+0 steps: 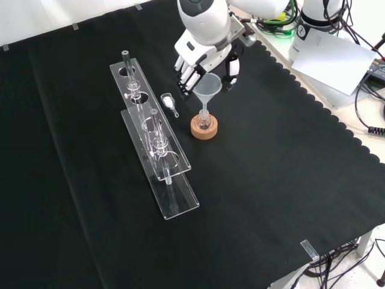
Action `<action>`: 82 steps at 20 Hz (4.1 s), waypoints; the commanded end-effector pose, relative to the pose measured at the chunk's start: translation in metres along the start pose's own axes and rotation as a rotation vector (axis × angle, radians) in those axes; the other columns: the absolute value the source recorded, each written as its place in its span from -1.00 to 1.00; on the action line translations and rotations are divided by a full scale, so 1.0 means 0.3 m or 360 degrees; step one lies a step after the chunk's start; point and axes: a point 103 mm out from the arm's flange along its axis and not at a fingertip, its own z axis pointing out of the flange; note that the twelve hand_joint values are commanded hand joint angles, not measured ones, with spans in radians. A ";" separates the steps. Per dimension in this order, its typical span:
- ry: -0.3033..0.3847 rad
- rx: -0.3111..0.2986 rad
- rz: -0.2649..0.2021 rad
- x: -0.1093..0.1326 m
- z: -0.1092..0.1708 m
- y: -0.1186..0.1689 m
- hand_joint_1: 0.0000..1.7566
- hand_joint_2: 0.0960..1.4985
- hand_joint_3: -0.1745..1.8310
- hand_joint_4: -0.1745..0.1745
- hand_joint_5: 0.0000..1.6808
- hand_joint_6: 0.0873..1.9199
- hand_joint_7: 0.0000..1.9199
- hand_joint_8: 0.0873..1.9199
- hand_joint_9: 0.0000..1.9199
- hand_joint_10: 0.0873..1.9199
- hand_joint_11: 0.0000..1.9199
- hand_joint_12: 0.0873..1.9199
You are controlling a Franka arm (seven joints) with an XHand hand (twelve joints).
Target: Place the funnel on the round-bottom flask.
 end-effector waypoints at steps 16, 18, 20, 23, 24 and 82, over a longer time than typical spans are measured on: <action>-0.0001 0.0044 0.0010 -0.025 0.035 0.009 0.13 -0.29 -0.05 0.15 -0.33 -0.22 -0.37 -0.36 0.01 -0.60 -0.25 0.27; 0.0001 0.0044 0.0011 -0.027 0.036 0.009 0.13 -0.29 -0.05 0.15 -0.33 -0.22 -0.37 -0.36 0.01 -0.60 -0.25 0.27; 0.0007 0.0045 0.0011 -0.027 0.035 0.009 0.13 -0.29 -0.05 0.15 -0.33 -0.22 -0.37 -0.36 0.01 -0.60 -0.25 0.27; 0.0014 0.0044 0.0005 -0.027 0.039 0.016 0.13 -0.29 -0.05 0.15 -0.33 -0.22 -0.37 -0.36 0.01 -0.60 -0.25 0.27; 0.0017 0.0042 0.0003 -0.029 0.043 0.019 0.13 -0.29 -0.05 0.15 -0.33 -0.22 -0.37 -0.36 0.01 -0.60 -0.25 0.27; -0.0013 0.0169 0.0023 -0.019 0.100 0.007 0.05 -0.35 -0.08 -0.25 -0.59 -0.93 -0.76 -0.30 -0.39 -0.41 -0.48 0.37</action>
